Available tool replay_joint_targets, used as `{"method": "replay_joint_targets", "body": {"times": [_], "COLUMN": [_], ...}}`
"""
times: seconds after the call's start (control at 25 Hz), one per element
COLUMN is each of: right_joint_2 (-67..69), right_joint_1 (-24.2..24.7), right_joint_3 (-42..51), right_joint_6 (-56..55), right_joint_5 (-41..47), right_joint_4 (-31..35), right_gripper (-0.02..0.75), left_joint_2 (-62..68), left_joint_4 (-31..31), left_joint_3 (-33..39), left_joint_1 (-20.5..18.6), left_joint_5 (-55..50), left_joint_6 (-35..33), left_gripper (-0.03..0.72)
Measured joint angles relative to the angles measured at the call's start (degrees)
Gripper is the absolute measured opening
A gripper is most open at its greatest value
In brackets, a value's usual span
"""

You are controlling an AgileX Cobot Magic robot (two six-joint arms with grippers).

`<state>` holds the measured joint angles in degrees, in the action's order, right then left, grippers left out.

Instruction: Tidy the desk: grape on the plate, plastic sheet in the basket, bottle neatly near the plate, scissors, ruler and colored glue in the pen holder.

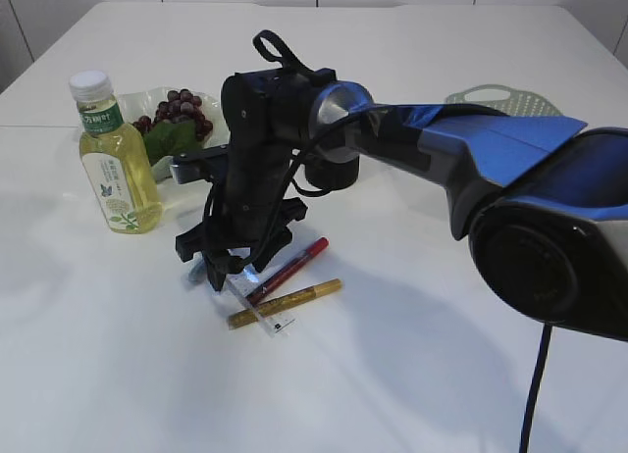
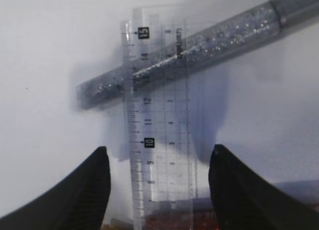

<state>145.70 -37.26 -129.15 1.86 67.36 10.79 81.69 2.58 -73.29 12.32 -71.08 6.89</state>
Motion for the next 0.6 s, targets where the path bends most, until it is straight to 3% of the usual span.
{"method": "replay_joint_targets", "body": {"times": [0.6], "right_joint_2": [0.1], "right_joint_1": [0.0], "right_joint_3": [0.0], "right_joint_6": [-0.1], "right_joint_5": [0.0], "right_joint_4": [0.0], "right_gripper": [0.492], "left_joint_2": [0.0], "left_joint_4": [0.0], "left_joint_3": [0.0], "left_joint_1": [0.0], "left_joint_5": [0.0], "left_joint_6": [0.0], "left_gripper": [0.239]}}
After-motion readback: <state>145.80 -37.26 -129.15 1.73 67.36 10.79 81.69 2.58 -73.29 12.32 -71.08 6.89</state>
